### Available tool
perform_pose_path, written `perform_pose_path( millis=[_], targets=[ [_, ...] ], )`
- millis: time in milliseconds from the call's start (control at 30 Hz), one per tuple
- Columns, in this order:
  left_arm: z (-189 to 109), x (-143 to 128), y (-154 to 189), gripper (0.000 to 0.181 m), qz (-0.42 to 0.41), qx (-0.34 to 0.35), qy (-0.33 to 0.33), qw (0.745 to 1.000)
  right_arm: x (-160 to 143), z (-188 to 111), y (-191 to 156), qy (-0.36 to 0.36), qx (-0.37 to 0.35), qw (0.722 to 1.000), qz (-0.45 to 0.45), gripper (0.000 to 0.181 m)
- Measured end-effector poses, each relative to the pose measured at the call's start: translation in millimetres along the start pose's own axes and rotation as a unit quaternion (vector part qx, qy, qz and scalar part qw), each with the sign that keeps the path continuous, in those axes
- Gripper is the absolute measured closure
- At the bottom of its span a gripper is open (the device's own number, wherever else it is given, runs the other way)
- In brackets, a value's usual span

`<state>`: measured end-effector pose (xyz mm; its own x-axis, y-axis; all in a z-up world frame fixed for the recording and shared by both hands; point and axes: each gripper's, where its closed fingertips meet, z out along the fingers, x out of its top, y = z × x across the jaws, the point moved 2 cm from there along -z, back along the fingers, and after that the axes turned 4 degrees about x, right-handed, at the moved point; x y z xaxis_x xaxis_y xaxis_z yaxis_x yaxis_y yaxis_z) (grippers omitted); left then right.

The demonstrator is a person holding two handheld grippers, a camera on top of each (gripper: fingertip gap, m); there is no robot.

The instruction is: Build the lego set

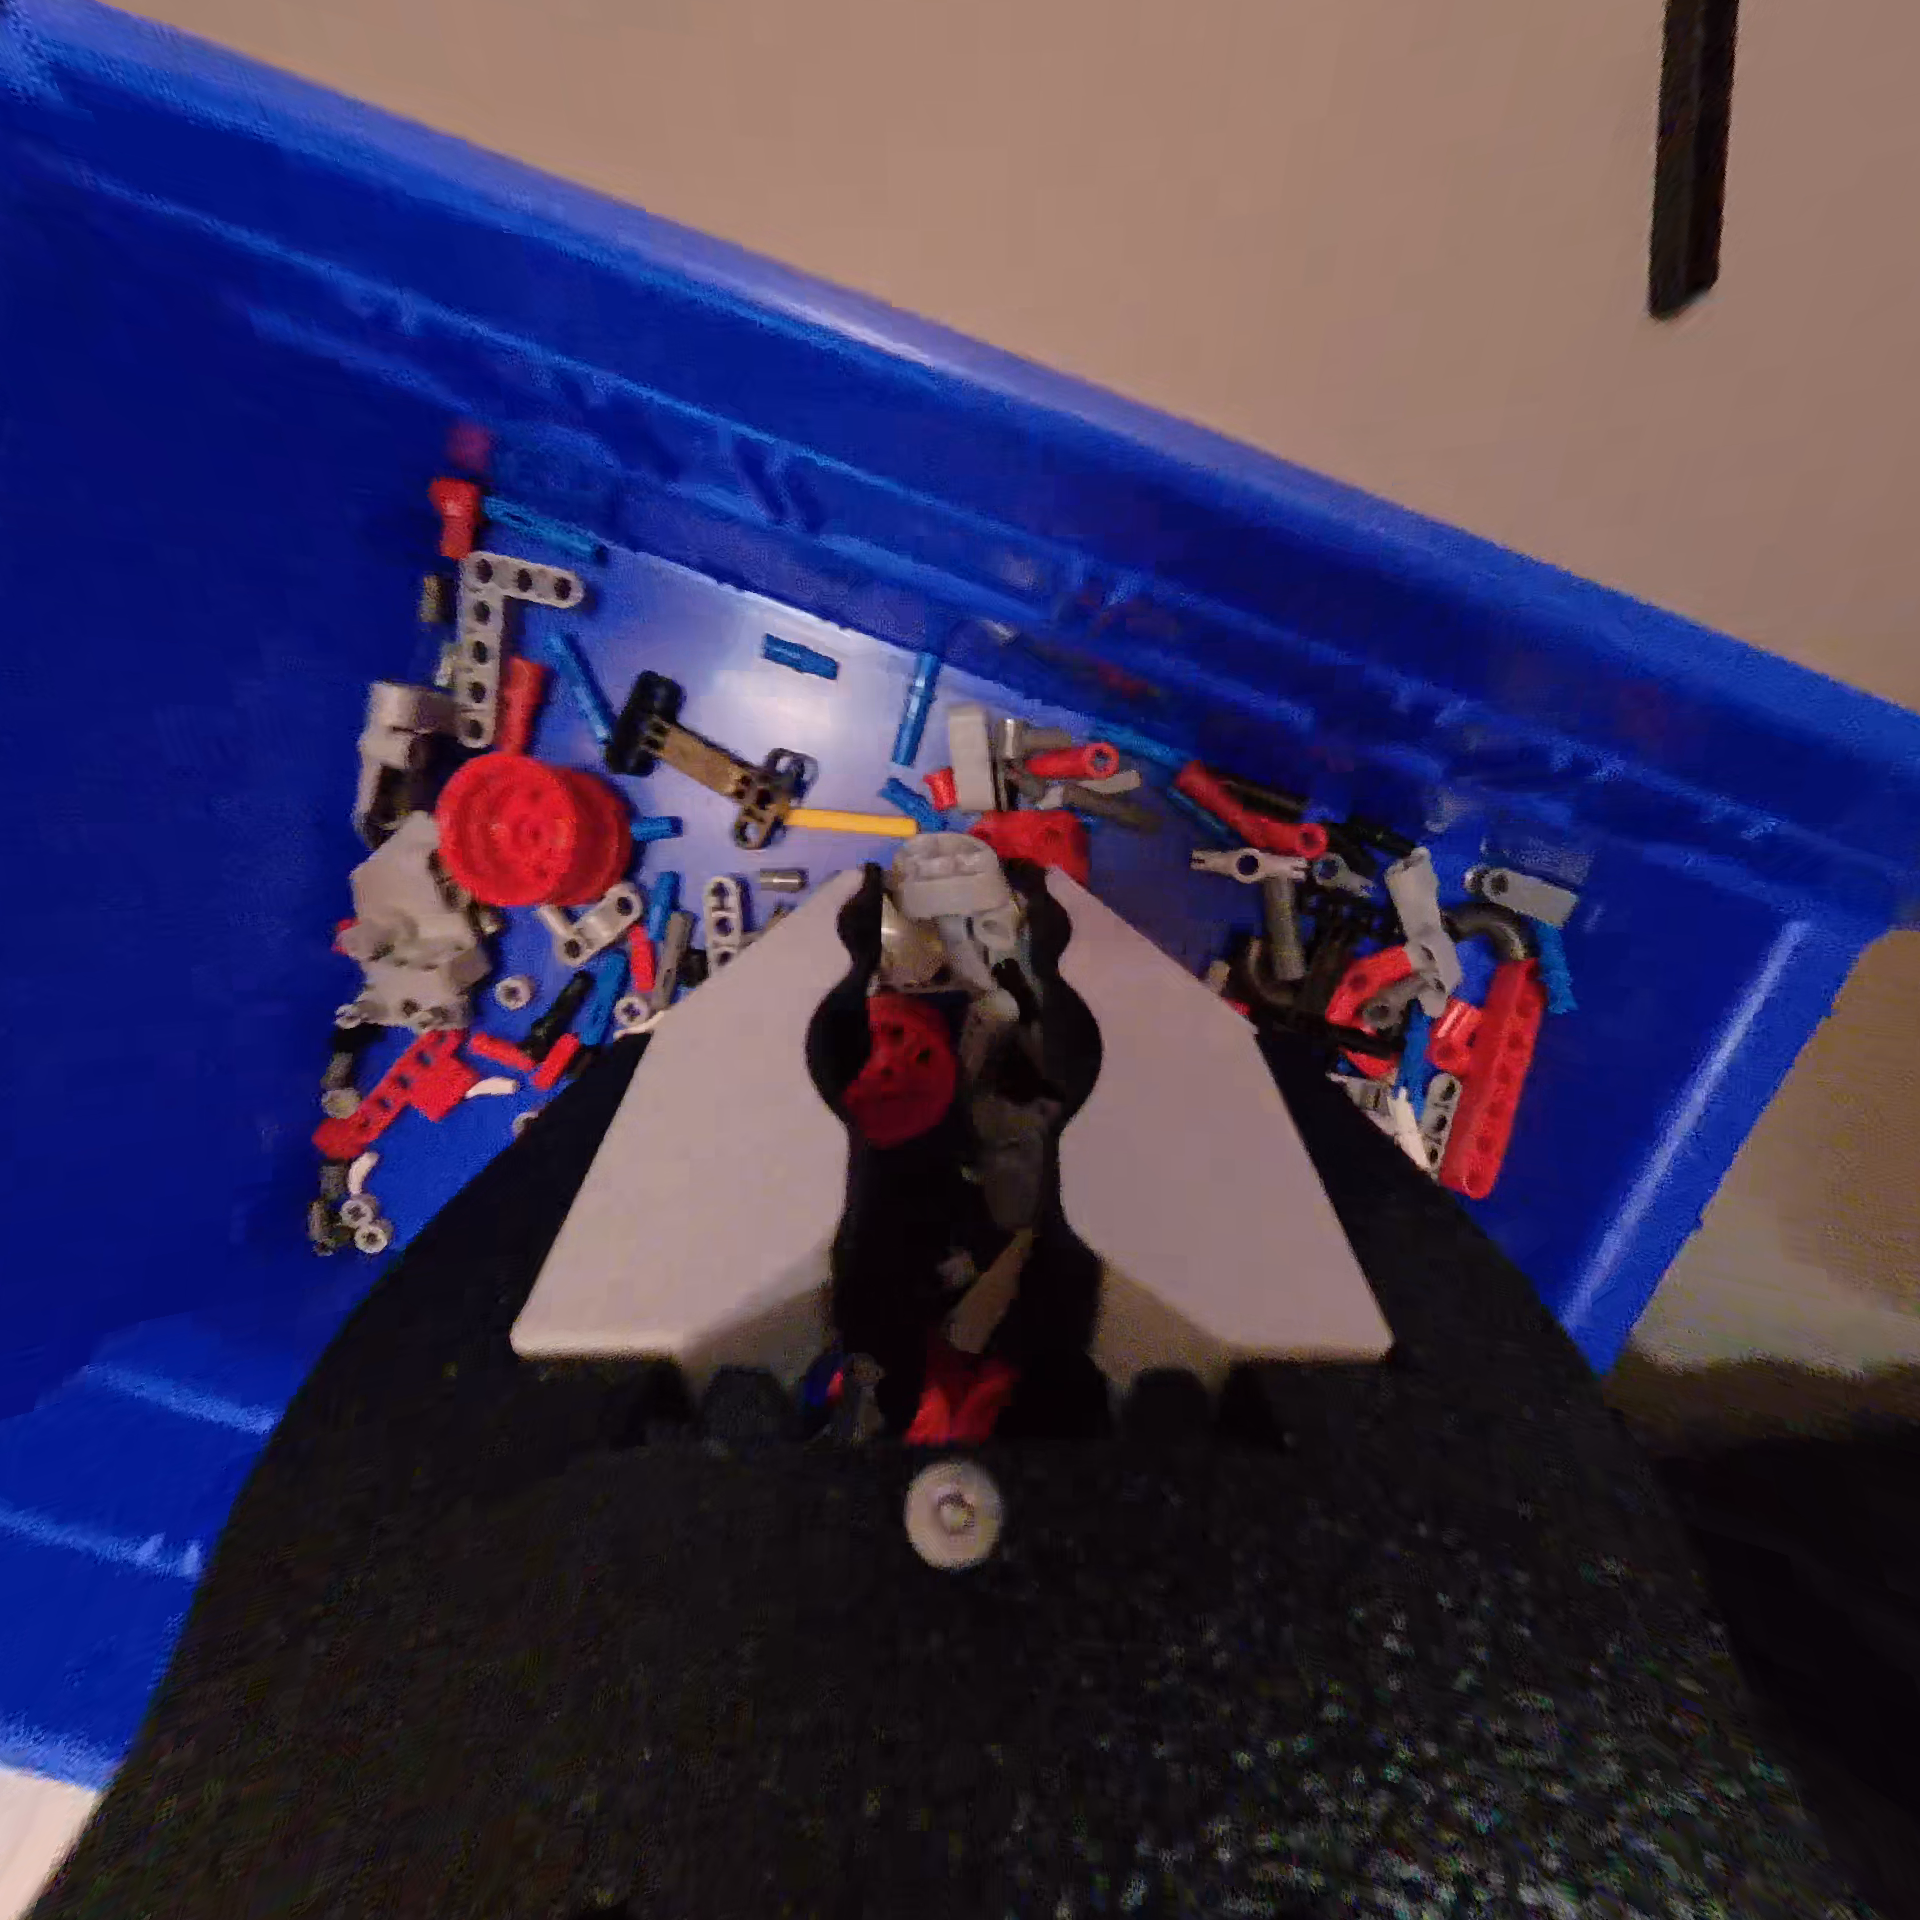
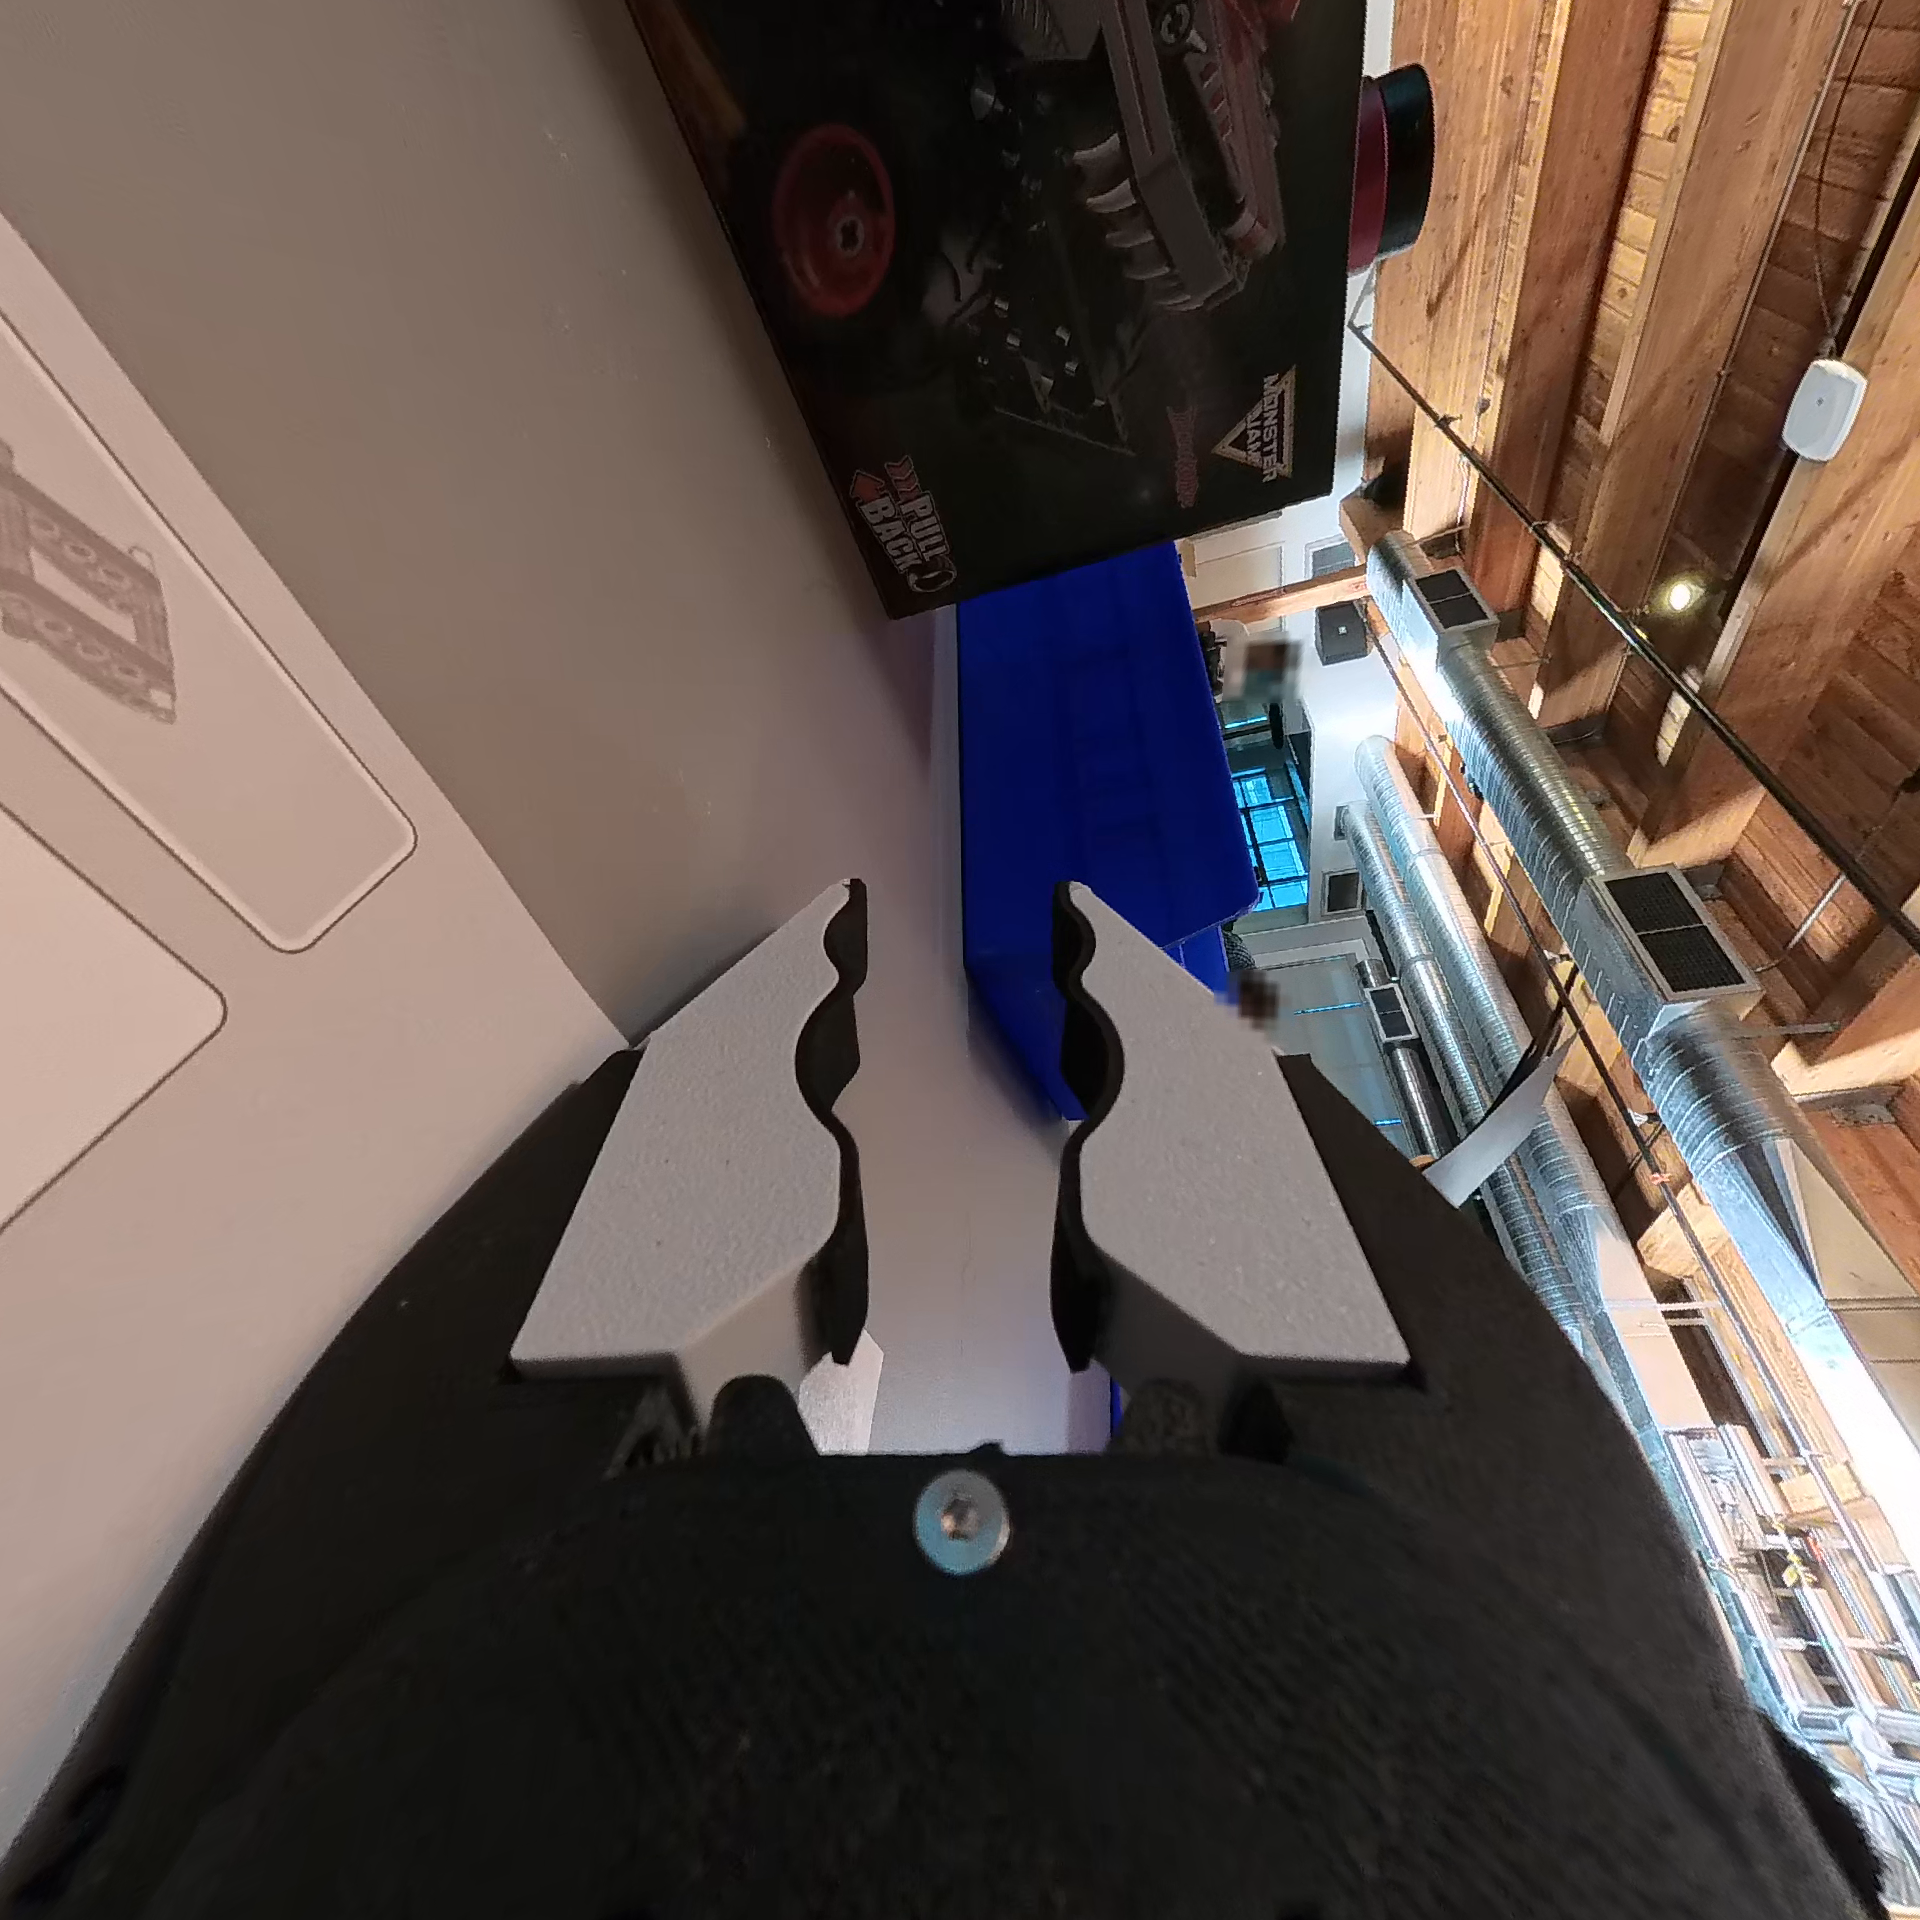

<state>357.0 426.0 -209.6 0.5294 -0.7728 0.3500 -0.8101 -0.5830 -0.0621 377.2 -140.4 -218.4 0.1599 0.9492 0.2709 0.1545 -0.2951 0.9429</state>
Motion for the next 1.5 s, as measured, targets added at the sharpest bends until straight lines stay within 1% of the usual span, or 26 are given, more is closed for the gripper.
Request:
perform_pose_path(
  millis=[33,100,200,233,300,467,600,667,700,767,867,933,967,1067,1133,1167,1200,1233,1300,1333,1367,1400,1467,1500],
  targets=[
    [-7,4,-8,0.155,-0.017,0.018,0.025,0.999,0,0,0,0.000,0.000,1.000,0.000,0.148],
    [-20,9,-28,0.155,-0.055,0.063,0.072,0.994,0,0,0,0.000,0.000,1.000,0.000,0.148],
    [-40,13,-65,0.156,-0.140,0.141,0.134,0.971,0,0,0,0.000,0.001,1.000,0.001,0.148],
    [-44,15,-71,0.156,-0.160,0.147,0.153,0.964,0,0,0,0.000,0.001,1.000,0.001,0.148],
    [-45,15,-71,0.156,-0.171,0.133,0.169,0.961,0,0,0,0.000,0.001,1.000,0.001,0.148],
    [-38,5,-76,0.155,-0.170,0.159,0.132,0.964,0,0,0,0.000,0.001,1.000,0.001,0.149],
    [-39,-2,-82,0.146,-0.184,0.182,0.110,0.960,0,0,0,0.000,0.001,1.000,0.001,0.149],
    [-42,-6,-79,0.146,-0.183,0.179,0.099,0.962,0,0,0,0.000,0.002,1.000,0.001,0.150],
    [-43,-8,-74,0.145,-0.180,0.169,0.091,0.965,0,0,0,0.000,0.001,1.000,0.001,0.149],
    [-43,-11,-55,0.139,-0.155,0.127,0.070,0.977,0,0,0,0.000,0.002,1.000,0.002,0.150],
    [-38,-23,-28,0.134,-0.083,0.089,0.010,0.992,0,0,0,0.001,0.002,1.000,0.001,0.149],
    [-32,-31,-12,0.131,-0.045,0.071,-0.033,0.996,0,0,0,0.001,0.002,1.000,0.002,0.149],
    [-29,-35,-9,0.129,-0.035,0.074,-0.055,0.995,0,0,0,0.001,0.002,1.000,0.002,0.150],
    [-28,-42,-15,0.124,-0.034,0.119,-0.102,0.987,0,0,0,0.001,0.001,1.000,0.002,0.150],
    [-28,-48,-27,0.115,-0.038,0.161,-0.125,0.978,0,0,0,0.002,0.001,1.000,0.002,0.150],
    [-26,-51,-31,0.110,-0.048,0.166,-0.134,0.976,0,0,0,0.002,0.002,1.000,0.002,0.150],
    [-20,-53,-29,0.110,-0.057,0.147,-0.140,0.978,0,0,0,0.002,0.002,1.000,0.002,0.150],
    [-15,-56,-27,0.114,-0.067,0.127,-0.147,0.979,0,0,0,0.002,0.002,1.000,0.002,0.150],
    [-9,-67,-30,0.120,-0.082,0.120,-0.174,0.974,0,0,0,0.002,0.001,1.000,0.002,0.150],
    [-8,-69,-32,0.120,-0.080,0.117,-0.173,0.975,0,0,0,0.001,0.002,1.000,0.002,0.149],
    [-9,-66,-35,0.121,-0.082,0.119,-0.157,0.977,0,0,-1,0.001,0.002,1.000,0.003,0.149],
    [-12,-63,-42,0.121,-0.087,0.136,-0.140,0.977,0,0,0,0.001,0.002,1.000,0.003,0.149],
    [-23,-51,-63,0.121,-0.112,0.194,-0.089,0.971,0,0,-1,0.001,0.002,1.000,0.003,0.149],
    [-30,-45,-78,0.120,-0.133,0.231,-0.059,0.962,0,0,-1,0.001,0.003,1.000,0.004,0.149]
  ],
)
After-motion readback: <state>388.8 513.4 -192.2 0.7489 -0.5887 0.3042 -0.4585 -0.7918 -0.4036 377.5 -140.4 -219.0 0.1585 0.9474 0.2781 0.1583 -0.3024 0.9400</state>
